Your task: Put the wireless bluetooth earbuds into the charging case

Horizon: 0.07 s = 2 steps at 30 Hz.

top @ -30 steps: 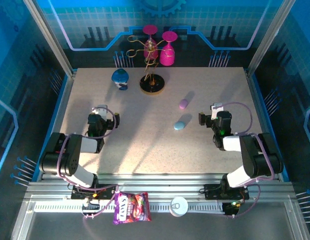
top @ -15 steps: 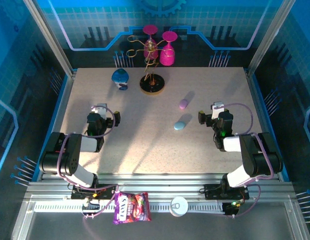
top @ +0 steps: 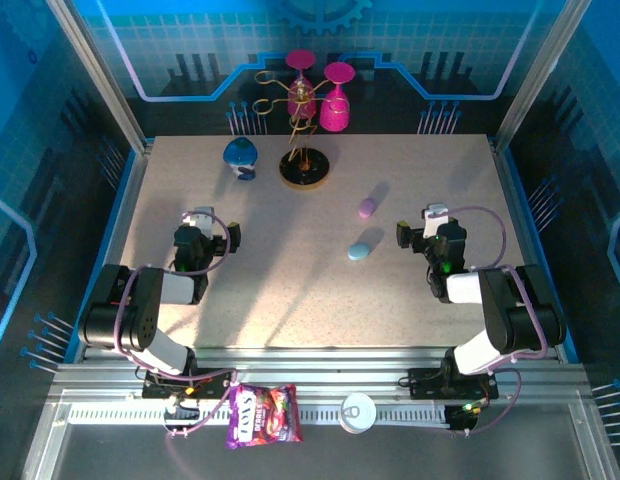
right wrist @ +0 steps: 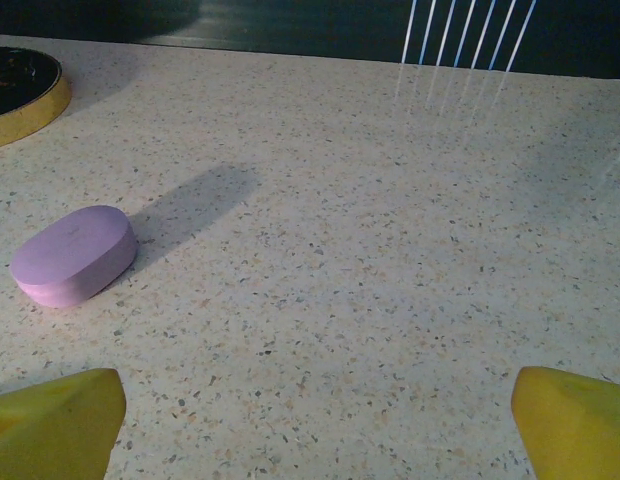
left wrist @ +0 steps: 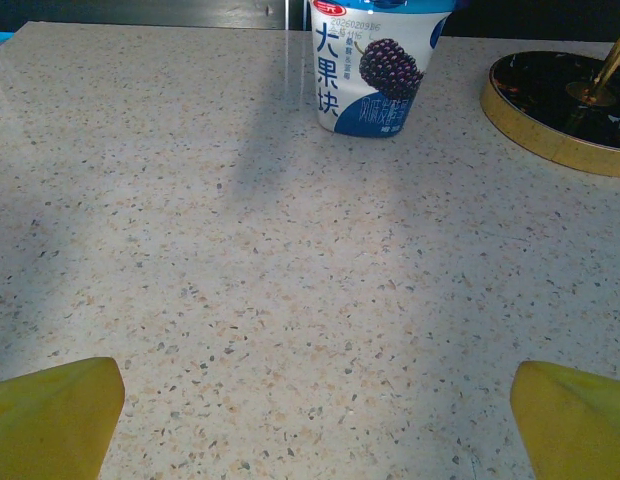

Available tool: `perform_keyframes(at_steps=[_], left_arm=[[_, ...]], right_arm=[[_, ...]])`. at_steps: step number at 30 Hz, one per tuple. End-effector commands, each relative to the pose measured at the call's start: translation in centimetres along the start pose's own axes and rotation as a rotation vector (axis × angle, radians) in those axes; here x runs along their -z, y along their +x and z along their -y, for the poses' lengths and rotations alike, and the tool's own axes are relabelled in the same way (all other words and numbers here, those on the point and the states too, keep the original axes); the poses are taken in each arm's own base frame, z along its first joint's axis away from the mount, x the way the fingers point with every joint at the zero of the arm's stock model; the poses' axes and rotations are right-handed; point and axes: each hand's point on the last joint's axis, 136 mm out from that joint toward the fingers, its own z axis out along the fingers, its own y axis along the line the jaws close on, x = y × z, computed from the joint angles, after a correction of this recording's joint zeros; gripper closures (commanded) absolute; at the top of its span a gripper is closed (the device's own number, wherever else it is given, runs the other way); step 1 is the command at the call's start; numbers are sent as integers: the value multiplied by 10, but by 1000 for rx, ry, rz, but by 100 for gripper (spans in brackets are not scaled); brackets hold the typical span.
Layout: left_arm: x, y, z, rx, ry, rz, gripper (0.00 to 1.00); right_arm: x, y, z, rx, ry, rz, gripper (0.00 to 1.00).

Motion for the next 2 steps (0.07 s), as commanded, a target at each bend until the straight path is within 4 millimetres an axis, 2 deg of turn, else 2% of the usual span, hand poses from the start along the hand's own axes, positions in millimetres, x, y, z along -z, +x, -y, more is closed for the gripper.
perform_keyframes(at_steps=[1, 2], left_arm=[[-3, -13, 3, 18, 24, 34, 1], [-3, -12, 3, 17, 24, 34, 1]], right_arm=[[0, -6, 3, 8, 4, 32, 0], [0, -6, 3, 7, 3, 32, 0]])
